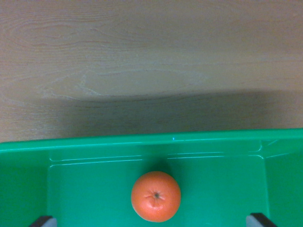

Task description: Pick fruit

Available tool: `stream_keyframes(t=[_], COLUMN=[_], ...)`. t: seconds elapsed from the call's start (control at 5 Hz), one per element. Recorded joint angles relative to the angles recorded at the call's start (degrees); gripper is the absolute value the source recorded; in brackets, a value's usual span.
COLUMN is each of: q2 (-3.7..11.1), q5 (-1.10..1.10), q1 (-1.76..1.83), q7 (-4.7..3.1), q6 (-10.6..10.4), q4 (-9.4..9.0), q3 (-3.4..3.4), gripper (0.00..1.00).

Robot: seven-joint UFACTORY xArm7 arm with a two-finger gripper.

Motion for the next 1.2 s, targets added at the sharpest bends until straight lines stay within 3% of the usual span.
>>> stream_keyframes(t=[0.2, 0.4, 0.6, 0.8, 1.0, 1.2], q2=[0.76, 0.76, 1.61, 1.61, 2.49, 2.49], q5=[0.03, 0.03, 0.06, 0.06, 0.09, 0.09], q1=[-0.08, -0.08, -0.18, -0.18, -0.27, -0.27], q7=[-0.35, -0.35, -0.75, -0.75, -1.15, -1.15], q6=[-2.2, -2.2, -4.6, -4.6, -7.2, -7.2], q4=[-1.58, -1.58, -3.33, -3.33, -5.15, -5.15], q3=[0.09, 0.09, 0.19, 0.19, 0.29, 0.29], gripper=[0.00, 0.00, 0.00, 0.00, 0.00, 0.00])
